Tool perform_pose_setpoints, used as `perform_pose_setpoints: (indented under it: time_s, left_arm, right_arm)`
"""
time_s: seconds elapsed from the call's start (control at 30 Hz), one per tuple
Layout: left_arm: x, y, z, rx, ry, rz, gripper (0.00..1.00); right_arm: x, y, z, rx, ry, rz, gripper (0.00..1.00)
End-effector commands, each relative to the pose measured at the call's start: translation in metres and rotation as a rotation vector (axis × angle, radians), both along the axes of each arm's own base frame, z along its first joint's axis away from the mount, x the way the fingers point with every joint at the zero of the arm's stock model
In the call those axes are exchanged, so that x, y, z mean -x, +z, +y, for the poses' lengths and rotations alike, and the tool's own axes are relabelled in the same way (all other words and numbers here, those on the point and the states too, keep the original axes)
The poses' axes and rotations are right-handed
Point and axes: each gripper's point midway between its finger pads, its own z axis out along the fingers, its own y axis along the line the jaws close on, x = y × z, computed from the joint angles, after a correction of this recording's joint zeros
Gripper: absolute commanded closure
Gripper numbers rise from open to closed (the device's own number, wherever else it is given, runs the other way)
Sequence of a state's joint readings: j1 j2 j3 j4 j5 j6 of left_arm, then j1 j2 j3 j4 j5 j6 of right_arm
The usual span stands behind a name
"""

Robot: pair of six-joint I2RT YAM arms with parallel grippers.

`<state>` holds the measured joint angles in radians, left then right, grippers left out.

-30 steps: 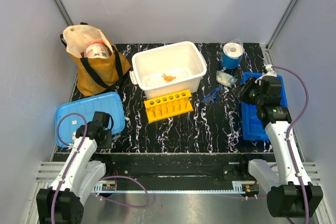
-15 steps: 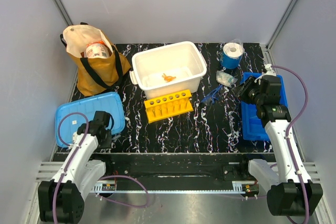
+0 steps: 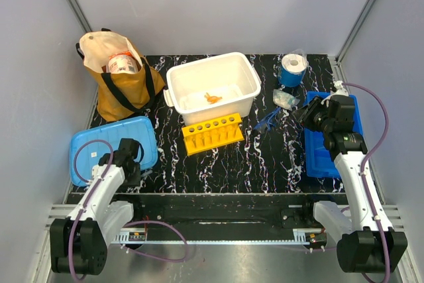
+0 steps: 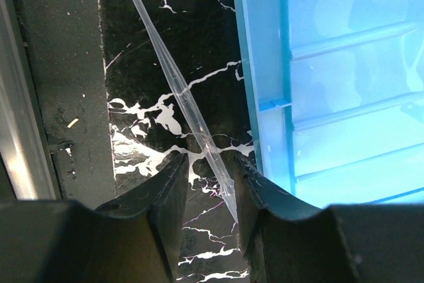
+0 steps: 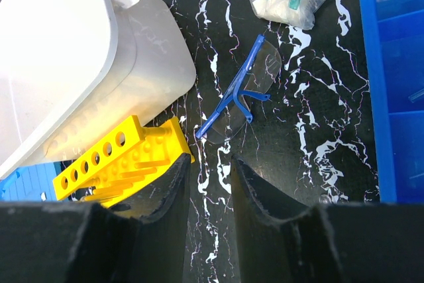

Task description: Organize the chemistry lab equipment

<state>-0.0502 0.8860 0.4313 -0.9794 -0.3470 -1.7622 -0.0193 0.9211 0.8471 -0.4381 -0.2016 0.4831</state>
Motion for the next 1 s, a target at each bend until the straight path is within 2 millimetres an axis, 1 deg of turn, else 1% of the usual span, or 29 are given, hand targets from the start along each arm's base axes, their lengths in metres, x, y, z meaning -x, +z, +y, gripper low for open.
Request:
perform_pose_setpoints:
  time_s: [0.0, 0.17, 0.37, 0.57, 0.73, 0.9, 0.97]
  left_arm:
    - [-0.0025, -0.0026, 0.0061, -0.029, -0.001, 0.005, 0.62]
    - [-0.0033, -0.0025, 0.0052, -0.022, -0.002, 0.011, 0.62]
    - [0.0017, -0.0041, 0.0031, -0.012, -0.008, 0.054, 0.66]
    - [0.0017, -0.0043, 0.0035, -0.014, -0.016, 0.094, 0.64]
    - [0.0006, -0.0040, 0.0039, -0.016, -0.012, 0.086, 0.61]
    - [0.0005, -0.0047, 0.0036, -0.013, -0.013, 0.090, 0.61]
    - [-0.0003, -0.0048, 0.0022, -0.005, -0.015, 0.094, 0.62]
  right_arm:
    - [-0.0077, 0.0189, 0.0017, 0.005, 0.008, -0.062, 0.64]
    - [-0.0073, 0.0183, 0.0009, 0.009, 0.005, -0.062, 0.64]
    - [-0.0067, 0.0211, 0.0015, 0.006, 0.007, -0.067, 0.64]
    - [-0.0050, 0.0272, 0.0015, 0.008, 0.008, -0.084, 0.64]
    - [-0.0054, 0.0255, 0.0014, 0.010, 0.009, -0.078, 0.64]
    - [-0.0057, 0.0246, 0.0013, 0.012, 0.010, -0.077, 0.64]
    - [-0.0061, 0.0245, 0.0012, 0.013, 0.010, -0.077, 0.64]
